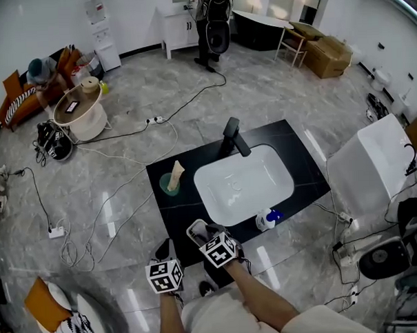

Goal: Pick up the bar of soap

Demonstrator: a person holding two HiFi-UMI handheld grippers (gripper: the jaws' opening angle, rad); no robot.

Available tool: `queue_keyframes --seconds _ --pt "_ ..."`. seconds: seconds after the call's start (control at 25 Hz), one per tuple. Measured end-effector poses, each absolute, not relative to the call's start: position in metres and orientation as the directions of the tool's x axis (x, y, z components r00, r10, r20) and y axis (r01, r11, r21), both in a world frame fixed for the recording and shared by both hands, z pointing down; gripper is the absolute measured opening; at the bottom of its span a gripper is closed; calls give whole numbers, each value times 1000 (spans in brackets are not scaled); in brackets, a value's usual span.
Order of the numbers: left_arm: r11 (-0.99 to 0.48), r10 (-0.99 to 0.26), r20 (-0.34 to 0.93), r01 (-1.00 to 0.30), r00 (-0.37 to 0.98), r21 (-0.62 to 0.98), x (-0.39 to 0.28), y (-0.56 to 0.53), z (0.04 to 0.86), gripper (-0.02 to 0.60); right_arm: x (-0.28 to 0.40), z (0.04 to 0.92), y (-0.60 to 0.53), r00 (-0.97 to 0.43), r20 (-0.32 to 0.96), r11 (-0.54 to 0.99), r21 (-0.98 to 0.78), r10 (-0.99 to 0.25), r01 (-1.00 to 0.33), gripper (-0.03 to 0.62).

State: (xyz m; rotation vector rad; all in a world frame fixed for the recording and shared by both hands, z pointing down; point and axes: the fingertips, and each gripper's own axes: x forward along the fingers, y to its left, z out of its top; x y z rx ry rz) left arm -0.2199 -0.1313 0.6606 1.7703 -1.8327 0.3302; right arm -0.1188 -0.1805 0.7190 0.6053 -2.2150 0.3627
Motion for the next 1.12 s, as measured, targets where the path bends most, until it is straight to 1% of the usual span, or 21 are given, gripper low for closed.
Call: queue_keyframes --seconds 0.48,0.8,0.96,1.12 --pt "45 -840 537 -979 71 200 -207 -134 656 6 -112 682 -193 -650 644 788 -115 -403 -604 189" --pt "9 -845 526 -979 100 202 -196 -128 647 6 -96 656 -193 -727 531 698 -311 -436 -645 187" --pt "-1 -846 523 -981 106 196 -194 -124 645 6 -86 645 -189 -748 484 666 -373 -455 -646 186" --pt "-19 -848 517 -982 116 190 -186 -121 644 6 -76 635 -187 -755 443 650 -395 -483 -649 184"
